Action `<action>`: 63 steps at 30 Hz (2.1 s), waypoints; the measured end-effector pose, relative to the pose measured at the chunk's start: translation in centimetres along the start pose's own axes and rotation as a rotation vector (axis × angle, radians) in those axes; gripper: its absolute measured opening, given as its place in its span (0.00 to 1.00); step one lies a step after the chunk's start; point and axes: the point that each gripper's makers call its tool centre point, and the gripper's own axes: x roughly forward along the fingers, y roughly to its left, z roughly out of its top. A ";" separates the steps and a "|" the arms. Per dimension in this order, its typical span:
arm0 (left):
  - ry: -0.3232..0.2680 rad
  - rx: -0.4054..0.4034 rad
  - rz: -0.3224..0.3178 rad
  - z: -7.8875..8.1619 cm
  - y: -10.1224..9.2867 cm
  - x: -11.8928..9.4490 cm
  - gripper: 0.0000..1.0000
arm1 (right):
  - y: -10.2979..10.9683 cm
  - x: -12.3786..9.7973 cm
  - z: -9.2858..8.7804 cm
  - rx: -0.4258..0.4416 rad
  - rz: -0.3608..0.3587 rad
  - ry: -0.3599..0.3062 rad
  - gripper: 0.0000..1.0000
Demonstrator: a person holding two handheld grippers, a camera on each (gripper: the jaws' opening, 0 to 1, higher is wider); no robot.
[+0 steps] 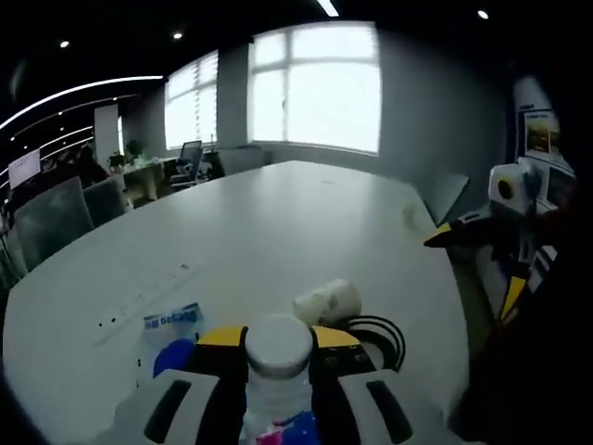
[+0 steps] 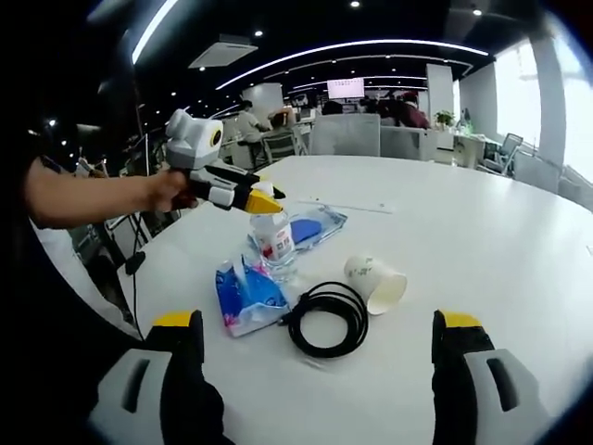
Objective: Arrange the tabletop items into an orderly group along one side of the table until the central work area is clear of visible clutter.
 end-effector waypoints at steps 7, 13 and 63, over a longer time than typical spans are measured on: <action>-0.021 -0.060 0.000 1.2 0.2 -0.6 0.22 | -0.7 -0.2 0.1 0.008 -0.006 -0.008 0.99; -0.036 -0.042 0.007 2.8 1.3 -2.1 0.22 | -1.1 0.0 0.5 0.012 -0.011 -0.022 0.99; 0.065 -0.126 0.219 -3.7 17.5 -8.9 0.22 | -2.1 2.5 1.8 0.002 -0.038 -0.007 0.98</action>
